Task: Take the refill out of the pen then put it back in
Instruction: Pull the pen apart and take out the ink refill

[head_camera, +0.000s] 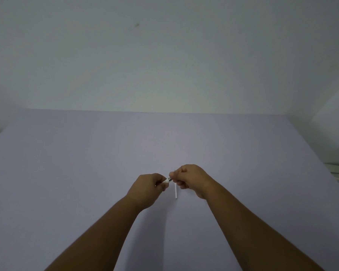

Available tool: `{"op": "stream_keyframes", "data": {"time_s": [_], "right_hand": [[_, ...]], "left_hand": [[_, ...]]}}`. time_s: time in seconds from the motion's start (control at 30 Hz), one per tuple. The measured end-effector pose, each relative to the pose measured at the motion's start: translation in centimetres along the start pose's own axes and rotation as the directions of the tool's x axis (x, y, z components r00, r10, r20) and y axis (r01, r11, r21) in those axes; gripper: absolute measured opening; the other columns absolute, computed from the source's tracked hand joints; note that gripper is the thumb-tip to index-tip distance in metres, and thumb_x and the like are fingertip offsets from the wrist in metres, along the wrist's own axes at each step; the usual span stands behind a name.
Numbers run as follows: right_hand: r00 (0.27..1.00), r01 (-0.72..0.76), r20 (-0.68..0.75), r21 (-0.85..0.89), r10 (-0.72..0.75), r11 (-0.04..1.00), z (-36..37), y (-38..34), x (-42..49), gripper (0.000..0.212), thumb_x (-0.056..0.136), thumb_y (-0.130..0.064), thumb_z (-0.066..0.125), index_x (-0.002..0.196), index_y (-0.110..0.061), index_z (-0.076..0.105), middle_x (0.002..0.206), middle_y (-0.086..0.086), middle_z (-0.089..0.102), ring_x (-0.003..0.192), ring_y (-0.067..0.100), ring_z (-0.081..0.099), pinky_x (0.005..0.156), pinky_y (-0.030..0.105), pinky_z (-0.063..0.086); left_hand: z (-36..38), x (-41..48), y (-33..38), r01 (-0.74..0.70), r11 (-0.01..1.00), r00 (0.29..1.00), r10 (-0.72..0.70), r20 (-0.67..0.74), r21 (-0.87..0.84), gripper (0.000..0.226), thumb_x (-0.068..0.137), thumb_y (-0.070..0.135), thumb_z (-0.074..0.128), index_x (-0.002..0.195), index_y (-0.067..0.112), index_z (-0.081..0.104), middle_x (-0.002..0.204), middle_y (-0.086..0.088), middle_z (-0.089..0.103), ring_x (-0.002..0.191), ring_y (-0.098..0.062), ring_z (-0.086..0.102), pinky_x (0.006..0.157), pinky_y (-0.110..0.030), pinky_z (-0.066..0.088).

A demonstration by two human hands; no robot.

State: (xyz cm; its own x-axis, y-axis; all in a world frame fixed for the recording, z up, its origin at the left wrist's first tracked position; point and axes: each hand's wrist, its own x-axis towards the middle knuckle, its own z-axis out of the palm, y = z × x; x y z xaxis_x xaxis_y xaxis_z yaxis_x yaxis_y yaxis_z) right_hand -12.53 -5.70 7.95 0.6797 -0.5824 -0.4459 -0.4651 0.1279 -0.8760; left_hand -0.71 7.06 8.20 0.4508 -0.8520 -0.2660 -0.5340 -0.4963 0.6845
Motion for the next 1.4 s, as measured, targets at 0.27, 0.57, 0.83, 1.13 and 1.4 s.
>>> {"op": "stream_keyframes", "data": {"time_s": [0.27,0.57,0.83,1.13,1.4], "right_hand": [[1.000,-0.003,0.012,0.018,0.003,1.000,0.1,-0.2,-0.2,0.017,0.083,-0.030,0.067,0.079,-0.013,0.067,0.078,0.004,0.067,0.068,0.013,0.059,0.064,0.024,0.052],[1.000,-0.014,0.022,0.048,0.013,0.999,-0.2,-0.2,-0.5,0.015,0.083,-0.027,0.067,0.080,-0.012,0.067,0.078,0.005,0.066,0.068,0.014,0.058,0.066,0.025,0.052],[0.999,-0.024,0.036,0.089,0.021,0.996,-0.3,-0.1,-0.6,0.014,0.081,-0.024,0.070,0.086,-0.011,0.069,0.080,0.004,0.067,0.069,0.012,0.060,0.065,0.023,0.053],[0.998,-0.024,0.068,0.226,0.009,0.974,-0.1,-0.3,-0.4,0.006,0.085,-0.015,0.065,0.087,-0.010,0.068,0.081,0.004,0.068,0.071,0.013,0.061,0.065,0.021,0.054],[0.996,0.085,-0.043,0.326,-0.075,0.942,-0.5,-1.5,0.6,0.015,0.084,-0.003,0.062,0.094,-0.015,0.065,0.095,0.013,0.068,0.083,0.021,0.062,0.072,0.027,0.053]], "left_hand": [[0.1,0.0,0.1,-0.001,1.000,1.000,0.001,-0.012,-0.005,0.023,0.091,0.033,0.054,0.088,0.015,0.070,0.085,-0.009,0.072,0.080,-0.027,0.067,0.074,-0.041,0.055],[0.1,0.1,0.1,-0.001,1.000,1.000,0.001,-0.018,-0.002,0.021,0.090,0.033,0.055,0.088,0.017,0.069,0.084,-0.008,0.073,0.079,-0.026,0.068,0.072,-0.040,0.055],[0.3,0.3,0.1,0.003,1.000,1.000,-0.003,-0.018,-0.012,0.022,0.090,0.033,0.055,0.087,0.017,0.069,0.085,-0.008,0.073,0.079,-0.027,0.068,0.072,-0.040,0.056],[0.2,0.7,0.1,0.000,0.998,1.000,-0.001,-0.027,-0.055,0.019,0.091,0.031,0.054,0.090,0.019,0.069,0.083,-0.002,0.072,0.077,-0.021,0.068,0.071,-0.034,0.055],[0.0,1.4,-0.1,0.026,0.975,1.000,-0.028,-0.002,-0.221,0.013,0.092,0.028,0.052,0.101,0.031,0.060,0.076,0.011,0.066,0.059,-0.003,0.063,0.057,-0.015,0.052]]}}
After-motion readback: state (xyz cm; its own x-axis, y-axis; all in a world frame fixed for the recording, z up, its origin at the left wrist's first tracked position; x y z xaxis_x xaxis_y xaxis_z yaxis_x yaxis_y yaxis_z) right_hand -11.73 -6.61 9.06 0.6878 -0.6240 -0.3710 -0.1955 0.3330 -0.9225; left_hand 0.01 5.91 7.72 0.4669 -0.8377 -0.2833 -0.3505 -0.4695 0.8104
